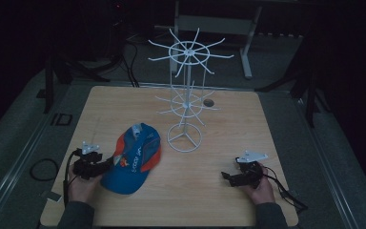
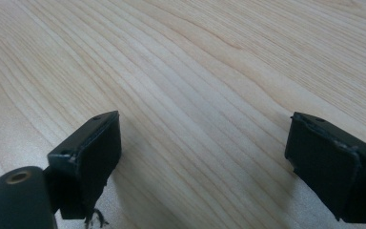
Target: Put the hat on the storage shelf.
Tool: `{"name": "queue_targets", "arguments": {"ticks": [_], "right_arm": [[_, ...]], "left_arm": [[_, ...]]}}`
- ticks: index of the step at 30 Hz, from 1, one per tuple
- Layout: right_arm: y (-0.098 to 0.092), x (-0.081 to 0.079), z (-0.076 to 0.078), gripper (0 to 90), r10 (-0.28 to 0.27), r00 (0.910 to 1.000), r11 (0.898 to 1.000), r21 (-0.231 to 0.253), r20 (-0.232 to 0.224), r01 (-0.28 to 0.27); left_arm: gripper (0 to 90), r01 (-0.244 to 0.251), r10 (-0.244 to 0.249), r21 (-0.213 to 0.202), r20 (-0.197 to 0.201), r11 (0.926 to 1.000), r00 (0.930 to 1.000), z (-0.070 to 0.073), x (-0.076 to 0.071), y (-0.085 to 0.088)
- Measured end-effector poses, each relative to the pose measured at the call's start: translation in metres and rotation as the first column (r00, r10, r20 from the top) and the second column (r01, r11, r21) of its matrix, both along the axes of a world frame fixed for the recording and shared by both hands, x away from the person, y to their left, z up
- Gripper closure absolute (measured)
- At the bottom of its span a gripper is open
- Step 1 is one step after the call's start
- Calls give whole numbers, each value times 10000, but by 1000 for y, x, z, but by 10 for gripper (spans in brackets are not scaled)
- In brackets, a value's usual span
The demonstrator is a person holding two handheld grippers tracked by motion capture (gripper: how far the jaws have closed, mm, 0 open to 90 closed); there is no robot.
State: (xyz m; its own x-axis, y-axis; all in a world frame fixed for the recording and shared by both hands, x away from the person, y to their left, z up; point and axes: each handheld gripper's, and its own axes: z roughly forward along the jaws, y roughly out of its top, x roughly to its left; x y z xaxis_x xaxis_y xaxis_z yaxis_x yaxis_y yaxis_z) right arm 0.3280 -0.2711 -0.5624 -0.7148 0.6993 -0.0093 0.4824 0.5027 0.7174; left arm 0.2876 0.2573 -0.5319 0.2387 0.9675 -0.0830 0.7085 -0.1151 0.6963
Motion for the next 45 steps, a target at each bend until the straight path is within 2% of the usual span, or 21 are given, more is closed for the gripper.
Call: {"name": "queue_targets", "arguments": {"ticks": [3,6,11,13,18,30,31,34,38,39,40,41,43,45], "right_arm": [[0,0,0,118,2,10000,10000,-1,-3,-2],[0,-1,0,117,10,10000,10000,-2,1,-10],[0,-1,0,118,12,10000,10000,-2,3,-12],[0,-1,0,117,12,10000,10000,-12,-10,-12],[0,-1,0,117,1,10000,10000,-7,-16,-1],[0,-1,0,117,1,10000,10000,-7,-16,-1],[0,-1,0,117,0,10000,10000,-7,-17,0],[0,-1,0,117,-19,10000,10000,12,-24,19],[0,-1,0,117,6,10000,10000,-9,-12,-6],[0,-1,0,117,7,10000,10000,-10,-1,-7],[0,-1,0,118,7,10000,10000,-10,-2,-7],[0,-1,0,117,3,10000,10000,-10,-14,-3],[0,-1,0,117,9,10000,10000,-11,-1,-9],[0,-1,0,117,8,10000,10000,-11,-1,-8]], "left_arm": [[508,26,-26,-13,-23,10000,10000,5,1,-2],[508,42,-44,-268,-66,9996,10000,14,3,-1],[491,333,-334,-174,-94,9993,9994,25,5,-4],[487,547,-547,-134,-10,9984,9985,32,6,-9],[480,763,-756,-330,212,9965,9969,43,11,-18],[458,1314,-1299,-251,546,9910,9900,63,27,-46],[446,1430,-1417,-226,533,9895,9885,67,31,-53],[385,1685,-1681,-33,492,9857,9845,70,38,-65],[379,1884,-1888,130,453,9820,9810,71,45,-77],[382,1920,-1930,303,339,9809,9806,70,52,-85],[390,1920,-1930,303,339,9809,9806,70,52,-85],[403,1970,-1976,375,124,9797,9802,67,59,-90],[446,2005,-2006,410,-34,9788,9797,64,64,-93],[660,2055,-2052,432,-116,9777,9787,62,65,-94]]}}
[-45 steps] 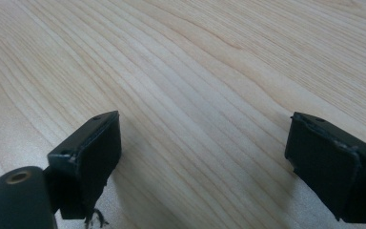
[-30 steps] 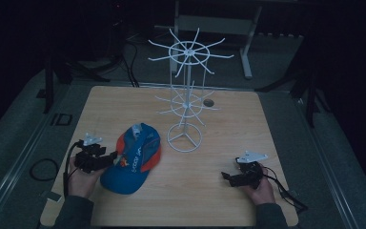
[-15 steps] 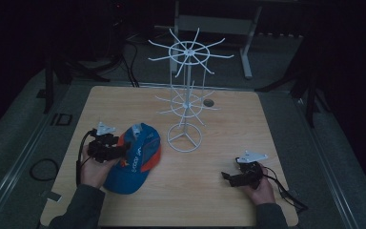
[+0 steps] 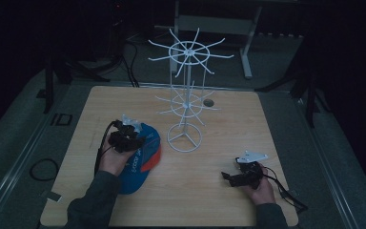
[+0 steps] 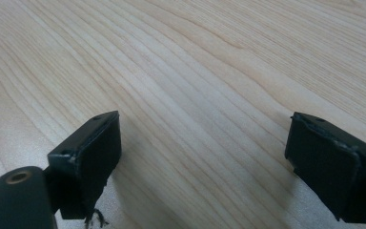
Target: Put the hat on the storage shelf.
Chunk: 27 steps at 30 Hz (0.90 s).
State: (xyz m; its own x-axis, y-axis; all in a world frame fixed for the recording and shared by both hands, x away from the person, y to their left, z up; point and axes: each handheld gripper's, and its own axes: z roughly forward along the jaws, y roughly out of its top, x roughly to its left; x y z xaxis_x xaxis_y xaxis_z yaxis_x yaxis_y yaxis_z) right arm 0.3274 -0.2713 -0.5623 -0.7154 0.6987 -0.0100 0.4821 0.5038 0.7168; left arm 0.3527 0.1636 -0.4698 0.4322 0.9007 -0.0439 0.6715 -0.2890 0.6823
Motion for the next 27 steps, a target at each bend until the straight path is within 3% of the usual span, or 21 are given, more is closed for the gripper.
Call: {"name": "queue_targets", "arguments": {"ticks": [1,3,8,10,11,14,18,21,23,24,26,27], "right_arm": [[0,0,0,117,1,10000,10000,0,1,-1],[0,0,0,117,2,10000,10000,0,2,-2],[0,0,0,117,-6,10000,10000,6,-18,6],[0,0,0,117,0,10000,10000,3,-11,0],[0,0,0,117,-14,10000,10000,15,-15,14],[0,0,0,117,-14,10000,10000,12,-12,14],[0,0,0,117,-4,10000,10000,4,-10,4],[0,0,0,117,-3,10000,10000,4,-5,3],[0,0,0,118,1,10000,10000,0,1,-1],[0,0,0,118,-6,10000,10000,4,-17,6],[0,0,0,117,-5,10000,10000,4,-17,5],[0,0,0,117,-9,10000,10000,7,-17,9]], "left_arm": [[734,-9,12,120,-248,9999,9997,-1,0,1],[816,13,-12,50,-248,10000,9997,-1,-2,1],[830,332,-330,79,-267,9994,9991,4,-19,6],[817,675,-668,143,-445,9976,9968,5,-31,8],[794,746,-737,189,-456,9970,9962,5,-34,8],[579,890,-878,268,-433,9957,9952,6,-35,7],[384,758,-726,433,-699,9962,9949,5,-19,-3],[322,569,-537,280,-1049,9980,9930,0,-4,-9],[289,382,-306,521,-1411,9979,9895,-6,5,-13],[289,382,-306,521,-1411,9979,9895,-6,5,-13],[322,405,-250,810,-1841,9959,9826,-13,11,-16],[389,540,-366,866,-1909,9948,9809,-15,12,-16]]}}
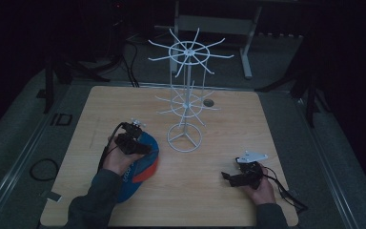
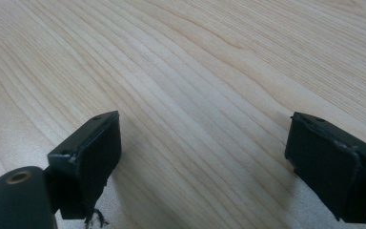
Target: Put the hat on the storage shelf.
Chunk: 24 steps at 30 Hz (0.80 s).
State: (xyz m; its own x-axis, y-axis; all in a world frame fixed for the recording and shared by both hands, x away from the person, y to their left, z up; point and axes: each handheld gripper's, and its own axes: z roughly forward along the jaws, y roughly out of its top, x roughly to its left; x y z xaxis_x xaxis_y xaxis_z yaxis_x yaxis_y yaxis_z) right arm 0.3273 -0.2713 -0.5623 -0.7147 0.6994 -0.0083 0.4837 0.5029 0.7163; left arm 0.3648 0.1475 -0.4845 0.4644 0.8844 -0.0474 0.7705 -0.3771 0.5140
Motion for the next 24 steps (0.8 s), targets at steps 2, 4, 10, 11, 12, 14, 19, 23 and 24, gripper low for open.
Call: {"name": "queue_targets", "arguments": {"ticks": [2,4,10,11,12,14,19,23,24], "right_arm": [[0,0,0,117,3,10000,10000,-3,0,-3],[0,0,0,117,1,10000,10000,-1,-1,-1],[0,0,0,117,2,10000,10000,-1,-1,-2],[0,0,0,117,1,10000,10000,-1,-1,-1],[0,0,0,117,0,10000,10000,-1,-1,0],[0,0,0,117,0,10000,10000,-3,0,0],[0,0,0,117,1,10000,10000,0,-1,-1],[0,0,0,117,0,10000,10000,0,0,0],[0,0,0,117,1,10000,10000,0,-2,-1]], "left_arm": [[585,3,-3,71,-39,10000,10000,-1,0,0],[757,39,-40,-106,-75,9999,10000,1,-1,2],[894,-31,33,-44,363,10000,9993,10,-6,9],[896,1,7,-165,519,9999,9987,15,-9,13],[896,-3,16,-215,616,9998,9981,17,-11,14],[896,35,-5,-379,795,9993,9968,22,-13,17],[895,81,-12,-637,1079,9979,9942,30,-18,21],[894,26,101,-856,1470,9963,9891,41,-24,25],[894,-22,170,-939,1570,9956,9874,43,-25,26]]}}
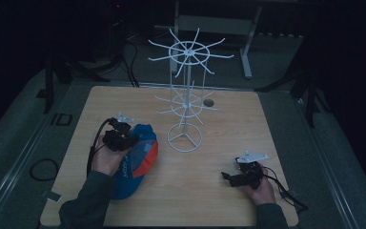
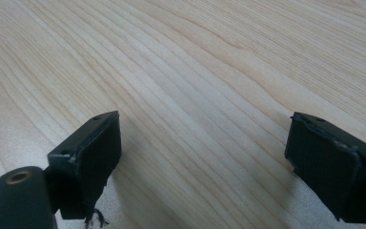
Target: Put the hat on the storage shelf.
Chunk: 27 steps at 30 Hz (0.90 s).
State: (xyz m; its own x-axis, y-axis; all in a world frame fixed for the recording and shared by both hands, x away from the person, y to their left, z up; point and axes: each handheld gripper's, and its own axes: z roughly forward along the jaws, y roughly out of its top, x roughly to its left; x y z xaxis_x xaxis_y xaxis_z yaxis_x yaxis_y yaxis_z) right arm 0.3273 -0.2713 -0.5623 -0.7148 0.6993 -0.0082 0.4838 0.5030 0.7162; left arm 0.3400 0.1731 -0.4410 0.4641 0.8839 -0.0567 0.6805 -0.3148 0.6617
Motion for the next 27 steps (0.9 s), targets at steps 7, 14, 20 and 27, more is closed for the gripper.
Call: {"name": "queue_targets", "arguments": {"ticks": [7,14,20,27], "right_arm": [[0,0,0,117,1,10000,10000,-3,19,-1],[0,0,0,118,-1,10000,10000,7,18,1],[0,0,0,117,-9,10000,10000,8,8,9],[0,0,0,118,-2,10000,10000,3,15,2]], "left_arm": [[895,-70,93,-331,713,9994,9974,19,-8,6],[896,106,7,-798,1402,9968,9901,42,-10,14],[896,368,-159,-1074,1889,9935,9819,59,-13,19],[897,421,-122,-1317,2200,9904,9754,72,-15,24]]}}
